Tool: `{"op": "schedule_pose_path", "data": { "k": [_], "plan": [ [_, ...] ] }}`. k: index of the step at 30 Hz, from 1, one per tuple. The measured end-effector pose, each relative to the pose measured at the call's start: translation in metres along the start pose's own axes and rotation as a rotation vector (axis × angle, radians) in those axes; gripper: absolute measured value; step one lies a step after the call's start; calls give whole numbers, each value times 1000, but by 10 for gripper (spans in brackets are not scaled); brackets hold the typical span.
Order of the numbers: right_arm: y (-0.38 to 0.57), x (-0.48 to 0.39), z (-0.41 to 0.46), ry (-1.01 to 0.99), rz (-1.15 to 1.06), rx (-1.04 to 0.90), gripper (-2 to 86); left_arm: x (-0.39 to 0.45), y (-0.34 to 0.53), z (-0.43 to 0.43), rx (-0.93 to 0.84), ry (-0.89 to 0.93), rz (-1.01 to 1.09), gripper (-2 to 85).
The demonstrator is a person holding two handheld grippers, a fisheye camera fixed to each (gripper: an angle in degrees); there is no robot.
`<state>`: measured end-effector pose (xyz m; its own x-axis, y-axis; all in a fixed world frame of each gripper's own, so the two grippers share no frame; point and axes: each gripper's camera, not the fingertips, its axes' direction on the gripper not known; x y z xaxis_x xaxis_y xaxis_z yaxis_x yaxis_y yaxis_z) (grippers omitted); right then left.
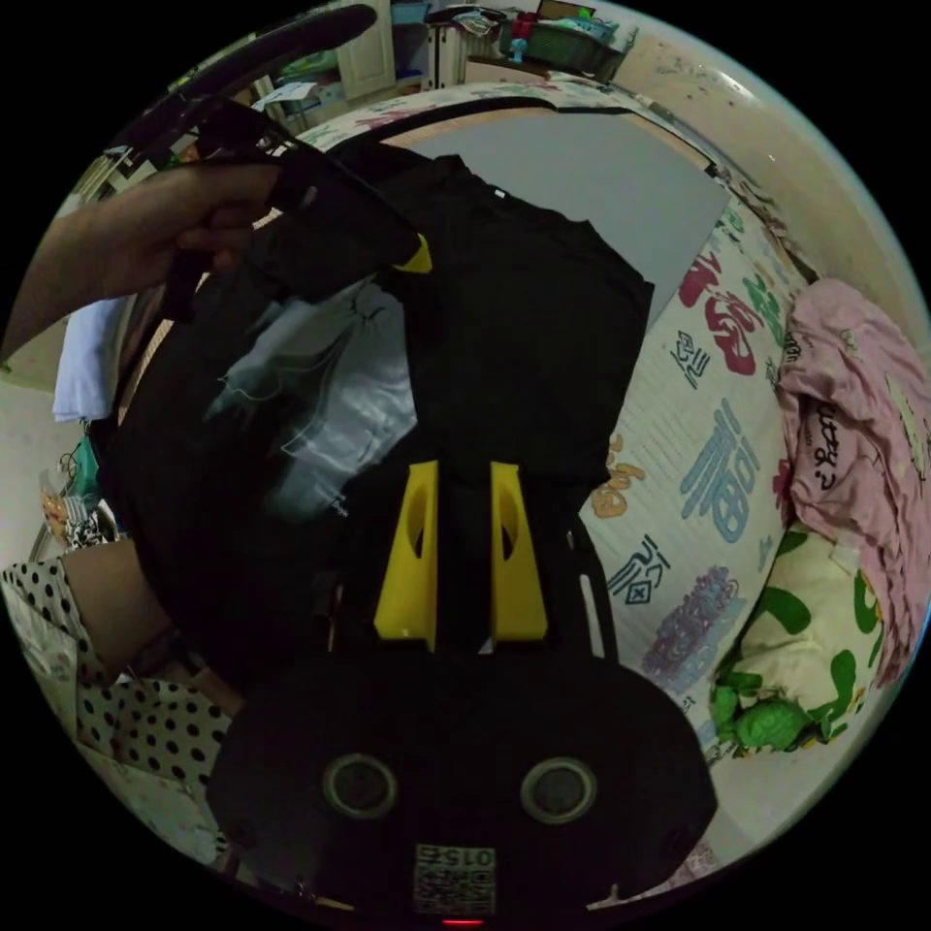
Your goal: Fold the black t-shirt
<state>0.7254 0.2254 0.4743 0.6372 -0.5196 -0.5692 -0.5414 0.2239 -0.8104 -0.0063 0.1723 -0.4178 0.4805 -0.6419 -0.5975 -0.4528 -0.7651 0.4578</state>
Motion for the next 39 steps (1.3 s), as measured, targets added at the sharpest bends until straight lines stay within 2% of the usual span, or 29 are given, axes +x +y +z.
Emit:
{"op": "schedule_pose_path", "data": {
  "k": [4,8,10,18,22,24,26,29,35,37,39],
  "plan": [
    [15,8,11,-17,-29,-36,75,7,-6,19,-55,-61,1,87],
    [30,29,5,-92,15,-23,44,13,-6,29,-82,-72,15,8],
    [39,44,-2,-137,59,3,19,14,-7,24,-65,-46,-4,-2],
    [109,178,-63,-316,539,242,-1,45,-61,-45,299,233,-38,-6],
    [143,237,-68,-382,651,280,-2,61,-93,-53,348,186,-53,11],
    [146,243,-67,-389,622,275,-2,42,-80,-47,310,169,-102,62],
    [145,240,-63,-374,566,240,-2,19,-60,-34,240,154,-175,77],
    [146,238,-54,-377,549,211,-2,-9,-19,-9,160,244,-271,90],
    [149,253,-46,-404,550,210,-2,19,-8,35,151,245,-65,102],
    [148,261,-45,-400,543,212,-2,26,-20,53,86,221,-25,80],
    [148,268,-43,-396,540,211,-3,31,-26,58,81,160,-10,21]
  ]
}}
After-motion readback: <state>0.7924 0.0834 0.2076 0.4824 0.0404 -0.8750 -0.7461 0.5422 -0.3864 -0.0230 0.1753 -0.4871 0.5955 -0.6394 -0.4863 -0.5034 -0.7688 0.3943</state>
